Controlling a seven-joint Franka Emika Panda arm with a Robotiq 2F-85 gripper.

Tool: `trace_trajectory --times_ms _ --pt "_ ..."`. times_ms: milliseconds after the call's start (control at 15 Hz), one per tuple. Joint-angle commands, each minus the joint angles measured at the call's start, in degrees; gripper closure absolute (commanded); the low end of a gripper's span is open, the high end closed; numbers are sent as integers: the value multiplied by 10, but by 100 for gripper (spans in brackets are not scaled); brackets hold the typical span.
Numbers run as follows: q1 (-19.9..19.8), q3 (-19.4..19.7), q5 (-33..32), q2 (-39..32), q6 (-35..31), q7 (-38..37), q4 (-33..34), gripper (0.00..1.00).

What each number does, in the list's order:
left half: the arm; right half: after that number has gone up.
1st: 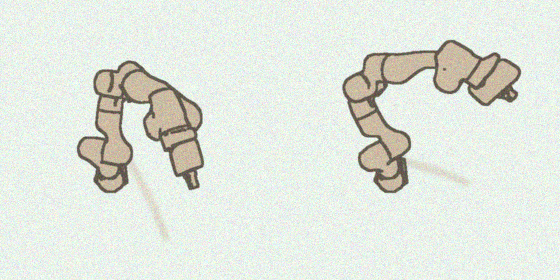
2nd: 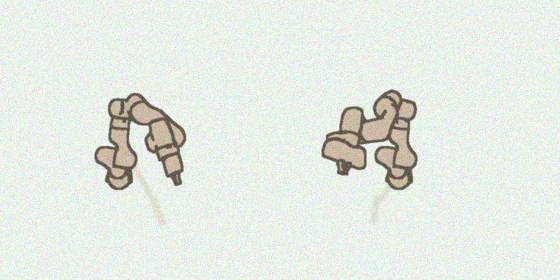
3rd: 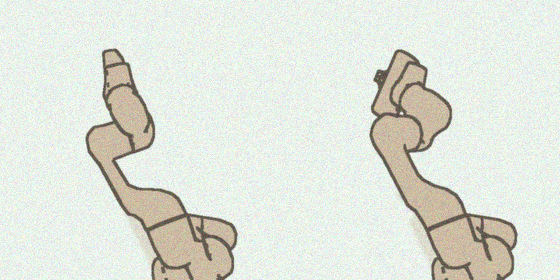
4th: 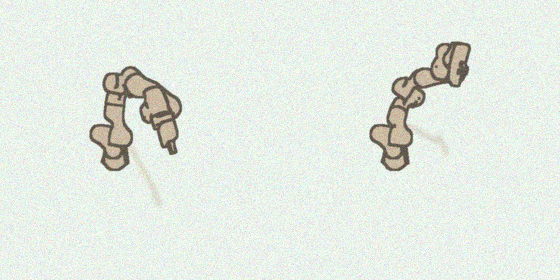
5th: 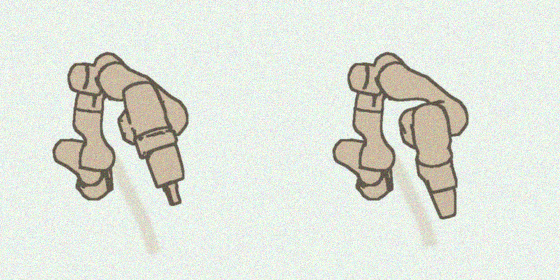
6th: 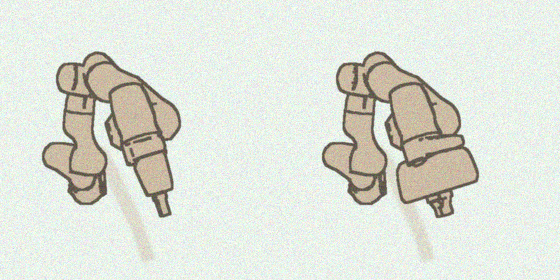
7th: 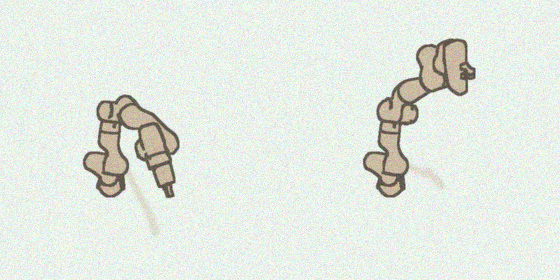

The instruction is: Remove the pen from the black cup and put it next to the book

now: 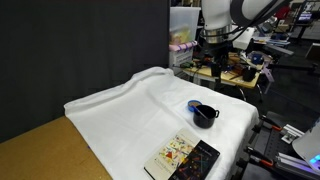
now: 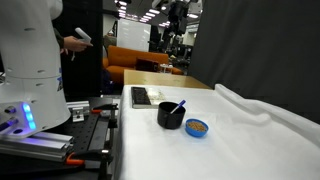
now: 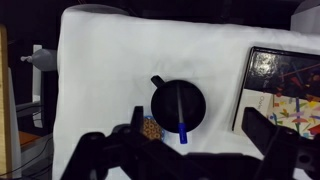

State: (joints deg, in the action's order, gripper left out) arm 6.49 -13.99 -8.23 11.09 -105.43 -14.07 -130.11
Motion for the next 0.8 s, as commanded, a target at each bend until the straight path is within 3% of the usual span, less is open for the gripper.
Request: trace_trajectory --times_ms 0,733 --pt "9 10 1 5 -1 4 -3 0" --pt "26 -6 -60 -71 19 -35 53 0"
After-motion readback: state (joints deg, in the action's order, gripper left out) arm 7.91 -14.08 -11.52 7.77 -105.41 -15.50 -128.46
